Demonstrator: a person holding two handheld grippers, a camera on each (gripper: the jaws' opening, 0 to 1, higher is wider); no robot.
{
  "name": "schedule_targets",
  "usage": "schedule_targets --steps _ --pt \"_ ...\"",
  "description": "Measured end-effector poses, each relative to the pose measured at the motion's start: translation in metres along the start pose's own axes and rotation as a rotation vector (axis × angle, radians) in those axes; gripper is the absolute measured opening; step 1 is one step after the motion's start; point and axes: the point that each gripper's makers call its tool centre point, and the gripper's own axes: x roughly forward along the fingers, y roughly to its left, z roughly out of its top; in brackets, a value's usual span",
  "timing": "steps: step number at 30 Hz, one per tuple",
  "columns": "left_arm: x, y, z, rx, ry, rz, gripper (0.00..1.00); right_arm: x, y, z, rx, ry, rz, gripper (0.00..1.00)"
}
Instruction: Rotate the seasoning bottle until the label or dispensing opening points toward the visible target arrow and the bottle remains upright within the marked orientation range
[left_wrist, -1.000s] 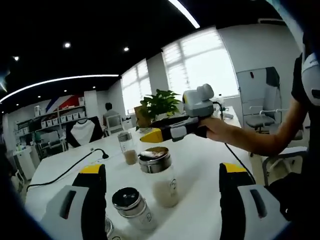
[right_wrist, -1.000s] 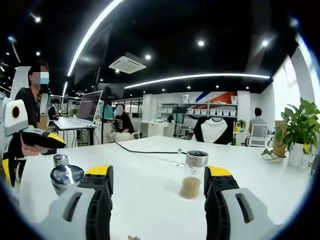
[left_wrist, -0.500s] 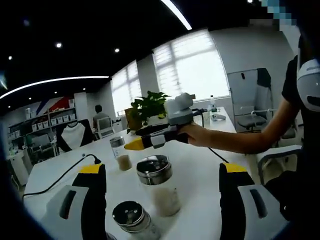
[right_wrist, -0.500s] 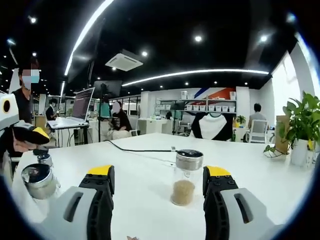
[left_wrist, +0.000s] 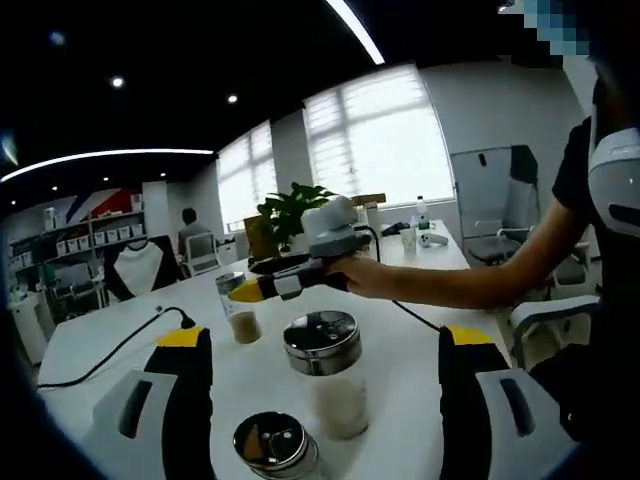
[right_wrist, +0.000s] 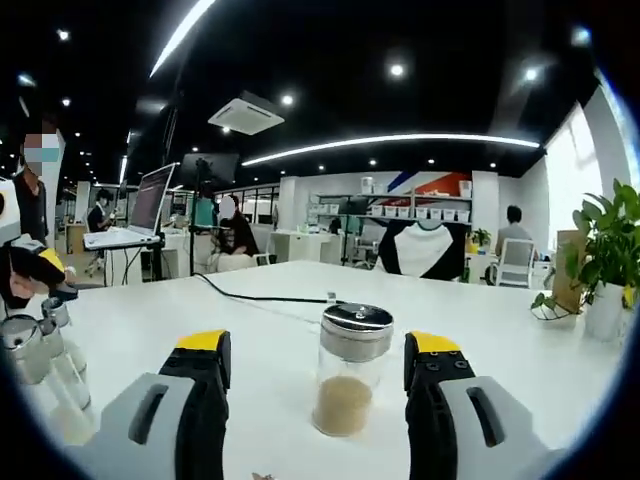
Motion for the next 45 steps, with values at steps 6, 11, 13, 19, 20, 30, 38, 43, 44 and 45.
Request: schedule_targets --steps 6,11,13,19,20,30,38,43,44,45 --pt "0.0 0.003 0.0 -0.009 -0.009 0.008 0.99 0.013 -0.008 -0.003 0.011 0.006 -0.009 0.69" --pt "0.002 0.007 -0.003 -0.019 -0.008 0.013 0.99 0.024 -0.008 -0.01 0.014 0.015 -0.005 0.67" --pt "0.002 0.01 -0.007 -0.019 0.009 0.022 0.99 0.026 -0.009 -0.012 0.01 0.017 -0.004 0.66" --pt "0.004 0.012 -0.014 -0.034 0.021 0.019 0.99 0.03 -0.015 -0.015 0.007 0.005 -0.018 0.54" --pt "0.004 0.011 -0.012 -0.033 0.01 0.011 0.99 0.031 -0.015 -0.017 0.011 0.006 -0.015 0.52" --pt "0.004 0.011 -0.008 -0.036 -0.006 0.001 0.99 0.03 -0.013 -0.019 -0.001 0.0 -0.009 0.39" --pt "0.003 0.007 -0.006 -0.039 -0.015 -0.005 0.99 0.024 -0.013 -0.02 0.012 -0.011 -0.021 0.38" --pt "0.002 0.005 -0.005 -0.039 -0.018 -0.008 0.99 0.017 -0.016 -0.017 -0.023 -0.016 -0.037 0.38" --pt "0.002 0.005 -0.005 -0.04 -0.02 -0.007 0.99 0.015 -0.015 -0.014 -0.02 -0.021 -0.028 0.38" --pt "0.002 0.005 -0.005 -0.044 -0.021 -0.008 0.99 0.013 -0.014 -0.012 -0.004 -0.029 -0.021 0.38"
